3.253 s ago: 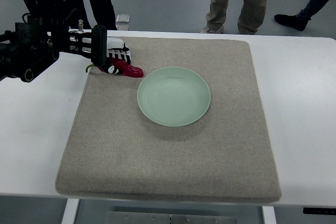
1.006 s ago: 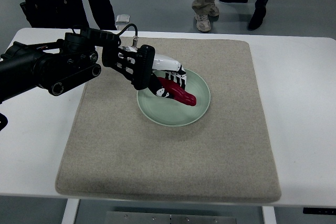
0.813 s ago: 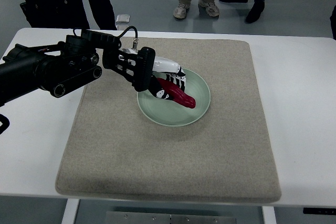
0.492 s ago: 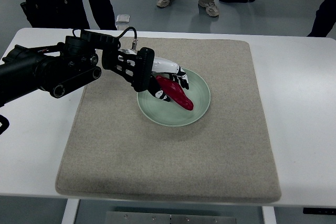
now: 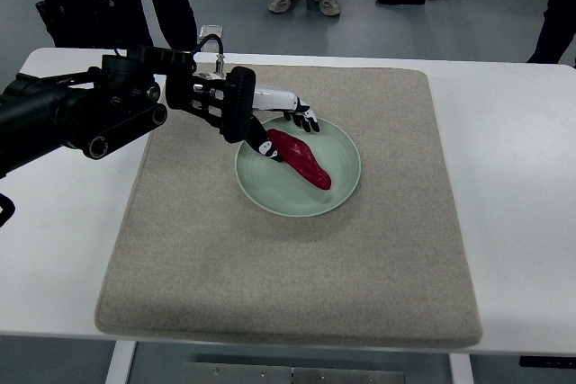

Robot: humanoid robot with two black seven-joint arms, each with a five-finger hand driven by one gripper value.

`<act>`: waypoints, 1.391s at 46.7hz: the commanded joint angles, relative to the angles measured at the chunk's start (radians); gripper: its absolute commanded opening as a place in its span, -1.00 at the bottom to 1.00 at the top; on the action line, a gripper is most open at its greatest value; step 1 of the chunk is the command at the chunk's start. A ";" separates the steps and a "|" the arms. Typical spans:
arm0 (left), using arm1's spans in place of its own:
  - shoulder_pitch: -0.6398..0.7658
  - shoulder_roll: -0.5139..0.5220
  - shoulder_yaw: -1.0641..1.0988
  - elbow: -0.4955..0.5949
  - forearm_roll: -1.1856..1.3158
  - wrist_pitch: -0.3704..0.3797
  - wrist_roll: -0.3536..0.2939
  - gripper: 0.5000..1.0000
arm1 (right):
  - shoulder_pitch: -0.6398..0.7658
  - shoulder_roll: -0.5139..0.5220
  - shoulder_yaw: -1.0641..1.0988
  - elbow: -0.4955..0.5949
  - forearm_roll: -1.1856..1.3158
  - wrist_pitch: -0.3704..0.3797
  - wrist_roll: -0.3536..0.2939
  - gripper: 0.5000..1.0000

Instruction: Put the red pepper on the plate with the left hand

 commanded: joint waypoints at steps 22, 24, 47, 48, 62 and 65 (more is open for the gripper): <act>-0.008 0.002 0.003 0.181 -0.114 0.104 0.000 0.52 | 0.000 0.000 0.000 0.000 0.000 0.000 0.000 0.73; -0.010 0.002 0.003 0.189 -0.132 0.110 0.000 0.54 | 0.000 0.000 0.000 0.000 0.000 0.000 0.000 0.73; -0.008 0.015 -0.002 0.275 -0.615 0.199 0.006 0.83 | -0.002 0.000 0.000 0.000 0.000 0.000 0.000 0.73; -0.008 0.014 -0.002 0.283 -0.648 0.199 0.006 0.83 | 0.000 0.000 0.000 0.000 0.000 0.000 0.000 0.73; 0.004 0.002 -0.002 0.345 -1.168 0.199 0.023 0.83 | 0.000 0.000 0.000 0.000 0.000 0.000 0.000 0.73; 0.006 -0.001 -0.003 0.352 -1.269 0.201 0.025 0.83 | 0.000 0.000 0.000 0.000 0.000 0.001 0.000 0.73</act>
